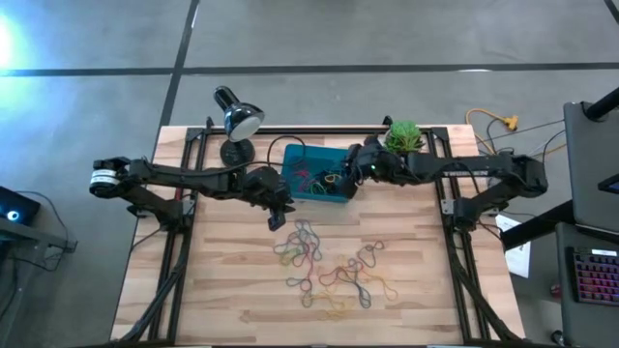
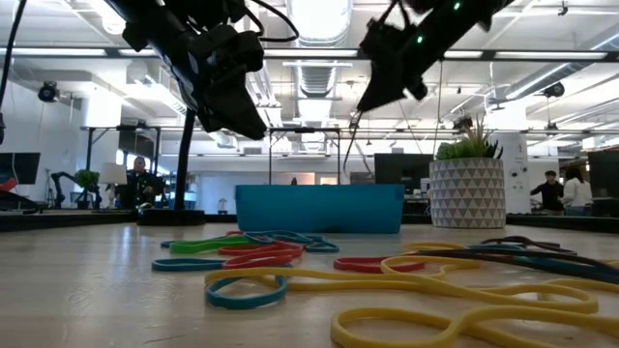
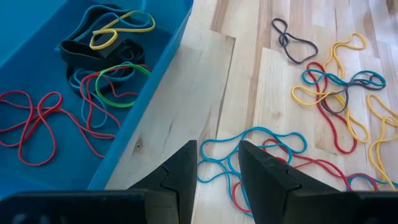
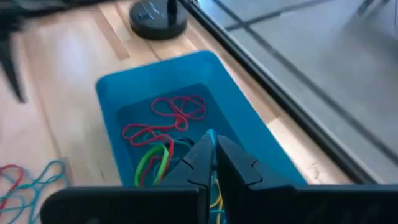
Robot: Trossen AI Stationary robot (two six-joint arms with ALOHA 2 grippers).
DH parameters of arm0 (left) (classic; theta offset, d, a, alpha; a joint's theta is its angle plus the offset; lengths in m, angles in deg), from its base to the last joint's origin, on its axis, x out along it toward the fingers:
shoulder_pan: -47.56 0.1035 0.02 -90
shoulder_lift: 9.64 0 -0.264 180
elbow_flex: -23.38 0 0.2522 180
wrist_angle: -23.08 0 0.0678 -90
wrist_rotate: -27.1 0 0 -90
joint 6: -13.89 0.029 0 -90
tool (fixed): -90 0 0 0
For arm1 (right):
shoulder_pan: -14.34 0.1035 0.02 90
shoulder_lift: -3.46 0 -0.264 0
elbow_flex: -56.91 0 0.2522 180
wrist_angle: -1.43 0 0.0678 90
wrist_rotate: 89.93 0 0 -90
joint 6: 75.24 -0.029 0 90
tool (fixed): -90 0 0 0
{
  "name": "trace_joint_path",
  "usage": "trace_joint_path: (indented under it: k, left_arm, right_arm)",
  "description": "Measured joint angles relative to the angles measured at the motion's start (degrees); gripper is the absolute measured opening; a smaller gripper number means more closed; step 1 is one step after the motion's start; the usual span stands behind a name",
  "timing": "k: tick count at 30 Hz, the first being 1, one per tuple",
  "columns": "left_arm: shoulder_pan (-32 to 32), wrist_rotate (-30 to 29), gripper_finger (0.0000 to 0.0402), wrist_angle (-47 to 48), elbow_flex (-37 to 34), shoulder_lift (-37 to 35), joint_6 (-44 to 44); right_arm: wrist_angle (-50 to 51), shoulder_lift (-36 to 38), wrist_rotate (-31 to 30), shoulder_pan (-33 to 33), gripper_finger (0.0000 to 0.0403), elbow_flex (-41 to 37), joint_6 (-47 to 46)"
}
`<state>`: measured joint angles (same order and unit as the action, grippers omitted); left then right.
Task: Pick and place rubber bands into bin
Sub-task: Put the blue rubber band into the blue bin, then put the right red rubber band into the blue bin
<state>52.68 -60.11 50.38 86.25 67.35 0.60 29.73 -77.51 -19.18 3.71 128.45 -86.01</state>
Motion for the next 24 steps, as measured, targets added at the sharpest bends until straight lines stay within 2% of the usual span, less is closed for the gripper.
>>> trace_joint_path:
  k: [3, 7, 15, 17, 24]
  left_arm:
    - [0.0, 0.0, 0.0102, -0.1, 0.0, 0.0, 0.1]
    - [0.0, 0.0, 0.0102, -0.2, 0.0, 0.0, 0.1]
    - [0.0, 0.0, 0.0102, -0.2, 0.0, 0.0, 0.1]
    - [0.0, 0.0, 0.0102, -0.2, 0.0, 0.0, 0.1]
    - [0.0, 0.0, 0.0102, -0.2, 0.0, 0.0, 0.1]
  right_arm:
    - [0.1, -2.5, 1.2, -1.8, 0.0008, 0.0, -2.9]
    - [0.1, -4.6, 6.7, -3.3, 0.0021, 0.0, -4.5]
    - [0.2, -4.5, 8.1, -3.7, 0.0099, 0.0, -5.6]
    - [0.4, -3.9, 9.9, -3.7, 0.0118, 0.0, -5.0]
    - [4.2, -3.2, 13.3, -3.0, 0.0157, 0.0, -5.2]
